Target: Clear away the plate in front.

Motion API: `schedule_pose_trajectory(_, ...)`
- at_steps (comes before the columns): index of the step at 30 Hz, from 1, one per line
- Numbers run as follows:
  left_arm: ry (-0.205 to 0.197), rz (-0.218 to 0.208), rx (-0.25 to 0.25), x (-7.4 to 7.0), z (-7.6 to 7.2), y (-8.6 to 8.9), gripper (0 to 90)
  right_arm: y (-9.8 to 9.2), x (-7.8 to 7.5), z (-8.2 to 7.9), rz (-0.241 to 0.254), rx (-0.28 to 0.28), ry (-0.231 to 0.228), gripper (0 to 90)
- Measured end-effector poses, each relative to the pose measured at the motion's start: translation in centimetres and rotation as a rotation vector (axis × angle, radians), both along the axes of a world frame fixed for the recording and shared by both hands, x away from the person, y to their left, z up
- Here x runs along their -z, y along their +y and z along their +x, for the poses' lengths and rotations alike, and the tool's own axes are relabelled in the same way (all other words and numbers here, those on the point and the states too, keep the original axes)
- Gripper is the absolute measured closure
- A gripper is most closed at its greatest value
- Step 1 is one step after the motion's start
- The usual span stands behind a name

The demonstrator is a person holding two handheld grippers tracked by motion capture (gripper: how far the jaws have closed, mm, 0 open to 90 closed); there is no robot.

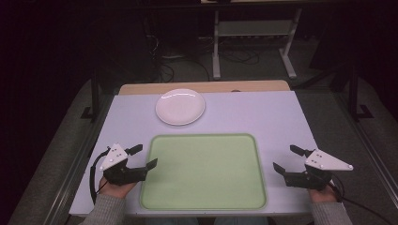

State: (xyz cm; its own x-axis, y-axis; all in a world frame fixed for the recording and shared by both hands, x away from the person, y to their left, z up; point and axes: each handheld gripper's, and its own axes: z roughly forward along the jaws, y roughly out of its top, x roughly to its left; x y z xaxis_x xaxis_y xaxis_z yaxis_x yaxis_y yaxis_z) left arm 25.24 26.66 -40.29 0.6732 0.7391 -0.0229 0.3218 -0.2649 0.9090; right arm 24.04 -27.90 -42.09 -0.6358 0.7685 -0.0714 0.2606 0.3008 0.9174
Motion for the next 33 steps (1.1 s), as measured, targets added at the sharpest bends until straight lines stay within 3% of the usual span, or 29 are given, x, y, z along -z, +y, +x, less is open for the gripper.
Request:
schedule_pose_trajectory(14, 0.044, -0.019, 0.034, -2.1, 1.5, -1.2, 22.3, 0.0, -0.1, -0.1, -0.004, -0.005, -0.009, 13.2)
schedule_pose_trajectory(18, 0.099, -0.037, 0.017, -2.3, 2.3, -1.2, 23.2, 0.0, -0.1, -0.1, -0.006, -0.010, -0.012, 13.2)
schedule_pose_trajectory(23, 0.130, -0.046, -0.010, -2.5, 3.2, -1.2, 23.9, 0.1, -0.1, -0.1, -0.009, -0.015, -0.012, 13.2)
schedule_pose_trajectory(26, 0.187, -0.053, -0.032, -2.5, 4.0, -1.4, 24.0, 0.1, -0.1, -0.2, -0.009, -0.015, -0.015, 13.2)
schedule_pose_trajectory(27, 0.187, -0.053, -0.032, -2.5, 4.0, -1.4, 24.2, 0.1, -0.1, -0.2, -0.010, -0.015, -0.016, 13.2)
schedule_pose_trajectory(28, 0.230, -0.070, -0.046, -2.4, 4.6, -1.4, 24.6, 0.1, -0.1, -0.2, -0.012, -0.016, -0.018, 13.2)
schedule_pose_trajectory(33, 0.286, -0.125, -0.065, -2.2, 5.8, -1.3, 26.7, 0.2, -0.1, -0.2, -0.013, -0.016, -0.019, 13.2)
